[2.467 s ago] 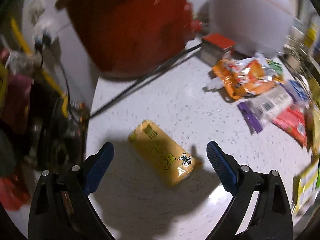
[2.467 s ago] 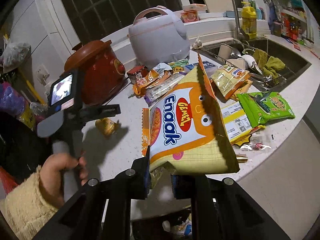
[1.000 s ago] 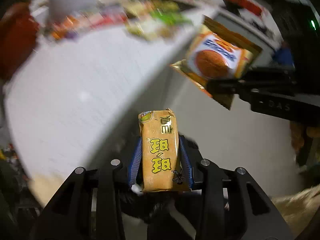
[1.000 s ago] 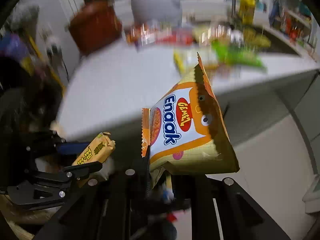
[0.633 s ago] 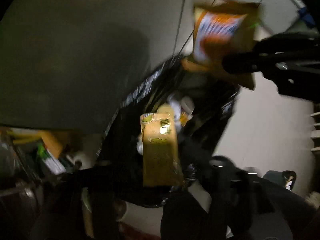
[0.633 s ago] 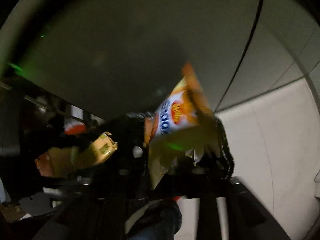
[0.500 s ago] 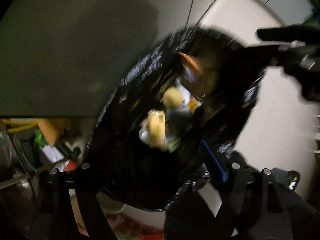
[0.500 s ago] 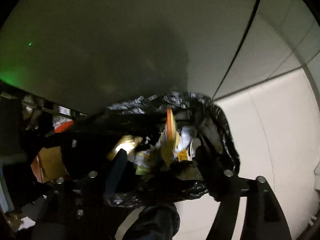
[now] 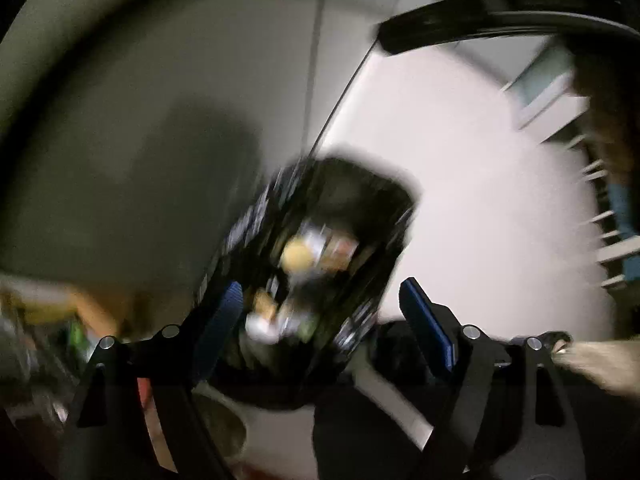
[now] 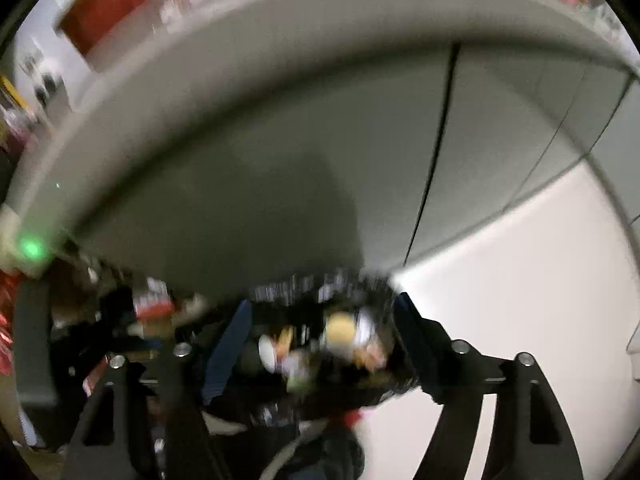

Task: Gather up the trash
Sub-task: 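Drop both packets into the black trash bag, opening both tools, then grasp the green seaweed packet with the right tool while the left grasps a yellow packet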

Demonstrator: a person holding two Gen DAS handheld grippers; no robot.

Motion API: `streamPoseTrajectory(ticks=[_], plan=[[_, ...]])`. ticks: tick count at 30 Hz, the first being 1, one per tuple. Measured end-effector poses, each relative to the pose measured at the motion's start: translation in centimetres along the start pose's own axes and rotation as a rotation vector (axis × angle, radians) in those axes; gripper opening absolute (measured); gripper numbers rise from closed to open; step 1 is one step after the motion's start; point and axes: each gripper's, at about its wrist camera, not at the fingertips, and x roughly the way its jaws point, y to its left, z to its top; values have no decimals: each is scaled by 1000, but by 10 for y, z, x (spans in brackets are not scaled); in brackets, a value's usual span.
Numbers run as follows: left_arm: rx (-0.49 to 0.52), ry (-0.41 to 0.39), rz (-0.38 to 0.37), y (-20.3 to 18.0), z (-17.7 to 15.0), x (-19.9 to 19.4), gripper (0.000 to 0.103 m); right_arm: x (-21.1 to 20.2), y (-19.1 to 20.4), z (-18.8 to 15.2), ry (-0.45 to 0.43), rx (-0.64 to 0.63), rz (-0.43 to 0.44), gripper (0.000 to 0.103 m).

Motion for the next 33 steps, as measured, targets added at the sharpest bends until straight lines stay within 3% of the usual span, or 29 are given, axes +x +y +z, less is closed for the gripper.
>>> streamPoseTrajectory(ticks=[1, 6, 11, 15, 19, 24, 28, 33], plan=[[17, -49, -17, -7, 10, -22, 91, -19, 0, 10, -45, -3, 2, 77], [58, -267, -41, -25, 59, -117, 91, -107, 5, 78, -331, -64, -35, 93], [11, -365, -15, -19, 81, -157, 91, -125, -16, 143, -458, -22, -106, 98], [-31, -383, 62, -11, 88, -167, 91, -97, -30, 183, -429, -50, -149, 98], [-83, -366, 96, 2, 86, -170, 91, -70, -35, 192, -369, -153, -192, 95], [-151, -355, 126, 15, 87, -166, 91, -63, -46, 191, -248, -484, -240, 87], [-217, -334, 109, 21, 94, -158, 91, -48, -56, 195, -169, -619, -263, 83], [-229, -329, 123, 19, 107, -155, 91, -19, -61, 206, -97, -759, -274, 84]])
